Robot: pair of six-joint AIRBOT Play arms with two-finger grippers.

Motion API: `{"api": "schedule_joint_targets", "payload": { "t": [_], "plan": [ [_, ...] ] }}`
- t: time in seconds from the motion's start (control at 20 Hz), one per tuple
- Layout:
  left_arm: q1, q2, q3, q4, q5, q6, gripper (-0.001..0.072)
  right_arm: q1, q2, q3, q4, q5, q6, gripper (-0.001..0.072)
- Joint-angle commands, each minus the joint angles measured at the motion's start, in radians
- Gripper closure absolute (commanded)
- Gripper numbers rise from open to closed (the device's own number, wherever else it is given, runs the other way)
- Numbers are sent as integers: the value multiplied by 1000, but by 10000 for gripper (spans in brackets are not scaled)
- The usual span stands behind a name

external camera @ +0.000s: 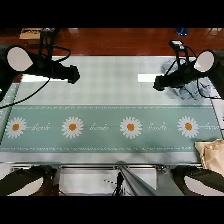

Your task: Fold the shirts.

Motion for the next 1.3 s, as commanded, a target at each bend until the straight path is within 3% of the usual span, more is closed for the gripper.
{"api": "schedule_joint_targets", "payload": {
  "t": [0.0,0.9,1.1,1.25],
  "plan": [
    [0,0,1,0,0,0,136,1,0,1,0,0,0,120],
    [0,0,1,0,0,0,135,1,0,1,27,-20,2,120],
    [0,-1,1,0,19,0,136,1,0,1,-42,-244,-4,120],
    [1,-2,1,0,119,1,136,1,-2,1,-298,-427,11,123]
  ]
}}
